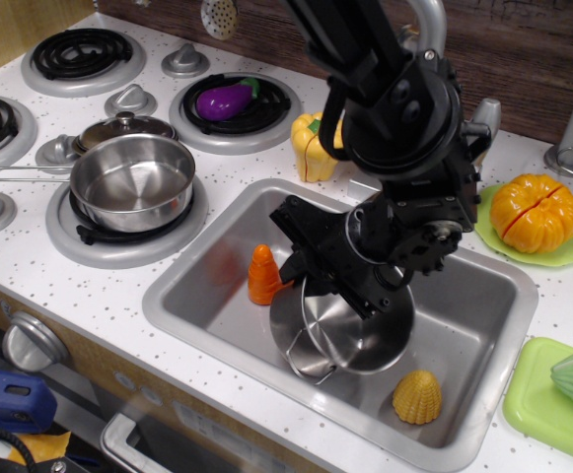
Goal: Flip pot upright in sink
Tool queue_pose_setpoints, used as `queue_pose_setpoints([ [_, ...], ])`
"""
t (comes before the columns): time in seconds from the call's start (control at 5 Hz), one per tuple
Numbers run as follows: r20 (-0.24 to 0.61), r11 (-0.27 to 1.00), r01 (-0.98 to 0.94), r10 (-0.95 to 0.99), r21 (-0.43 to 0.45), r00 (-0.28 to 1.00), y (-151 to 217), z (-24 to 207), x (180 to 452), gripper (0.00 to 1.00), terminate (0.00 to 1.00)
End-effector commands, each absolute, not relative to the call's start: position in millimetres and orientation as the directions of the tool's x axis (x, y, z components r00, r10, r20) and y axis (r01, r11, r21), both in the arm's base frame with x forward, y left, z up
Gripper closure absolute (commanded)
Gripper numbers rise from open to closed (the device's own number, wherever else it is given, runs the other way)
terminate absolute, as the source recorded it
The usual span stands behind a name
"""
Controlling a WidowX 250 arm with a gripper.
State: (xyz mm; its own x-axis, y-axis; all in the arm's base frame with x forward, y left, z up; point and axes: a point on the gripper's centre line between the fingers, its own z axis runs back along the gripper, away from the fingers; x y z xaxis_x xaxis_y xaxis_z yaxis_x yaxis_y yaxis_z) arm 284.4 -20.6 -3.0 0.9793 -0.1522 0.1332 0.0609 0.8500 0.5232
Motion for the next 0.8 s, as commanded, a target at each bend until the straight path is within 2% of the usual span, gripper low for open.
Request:
queue_pose_setpoints([
  [0.0, 0.207, 0.941, 0.046, -0.121, 0.334, 0.971, -15.9, 17.3, 294.3, 1.0, 0.0],
  [0.2, 0.22, 0.977, 0.063, -0.108, 0.204, 0.969, -10.7, 13.6, 294.5, 1.0, 0.0],
  [0.4, 0.246, 0.993, 0.081, -0.101, 0.091, 0.964, -7.6, 8.3, 293.8, 0.0, 0.0],
  [0.6, 0.246, 0.993, 0.081, -0.101, 0.091, 0.964, -7.6, 8.3, 293.8, 0.0, 0.0],
])
